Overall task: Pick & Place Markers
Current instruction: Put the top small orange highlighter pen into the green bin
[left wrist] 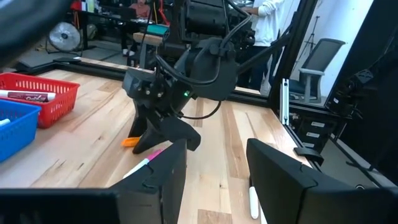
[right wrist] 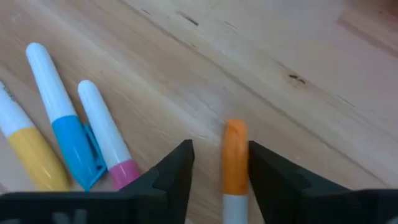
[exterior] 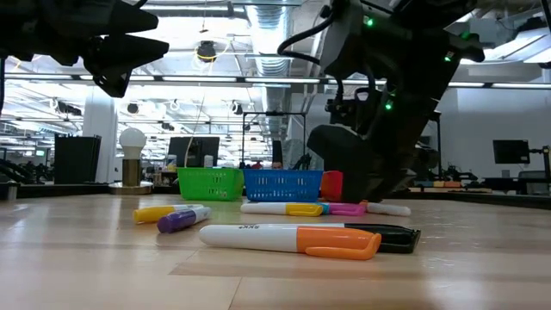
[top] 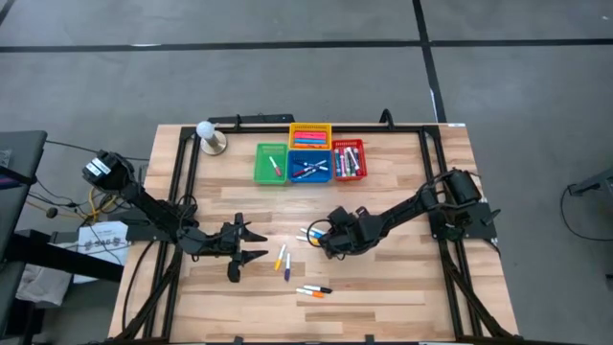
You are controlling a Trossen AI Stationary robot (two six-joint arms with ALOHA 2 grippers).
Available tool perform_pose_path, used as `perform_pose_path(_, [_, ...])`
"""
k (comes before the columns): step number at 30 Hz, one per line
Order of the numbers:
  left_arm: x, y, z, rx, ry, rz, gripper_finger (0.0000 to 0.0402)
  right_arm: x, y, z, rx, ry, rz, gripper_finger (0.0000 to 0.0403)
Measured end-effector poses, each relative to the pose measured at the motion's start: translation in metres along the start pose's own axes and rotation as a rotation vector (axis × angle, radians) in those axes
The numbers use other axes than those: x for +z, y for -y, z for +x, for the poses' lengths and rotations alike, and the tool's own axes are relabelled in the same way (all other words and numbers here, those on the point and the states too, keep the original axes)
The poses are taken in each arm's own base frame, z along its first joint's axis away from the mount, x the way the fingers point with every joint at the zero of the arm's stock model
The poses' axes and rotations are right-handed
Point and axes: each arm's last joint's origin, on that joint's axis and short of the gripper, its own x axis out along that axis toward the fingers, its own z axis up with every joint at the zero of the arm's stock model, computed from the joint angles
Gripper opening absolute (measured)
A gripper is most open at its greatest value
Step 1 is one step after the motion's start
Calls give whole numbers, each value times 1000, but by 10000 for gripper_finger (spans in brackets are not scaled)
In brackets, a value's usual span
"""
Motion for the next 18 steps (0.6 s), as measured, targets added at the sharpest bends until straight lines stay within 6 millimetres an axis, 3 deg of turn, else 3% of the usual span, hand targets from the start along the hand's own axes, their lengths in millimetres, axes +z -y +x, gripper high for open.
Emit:
perform_pose_path(10, [0, 0, 0, 0, 0, -22, 168, -3, 0, -3, -5, 0, -45, 27])
perform_pose_path(18, [0, 0, 0, 0, -1, -18, 168, -2, 2, -5, -9, 8, -60, 32])
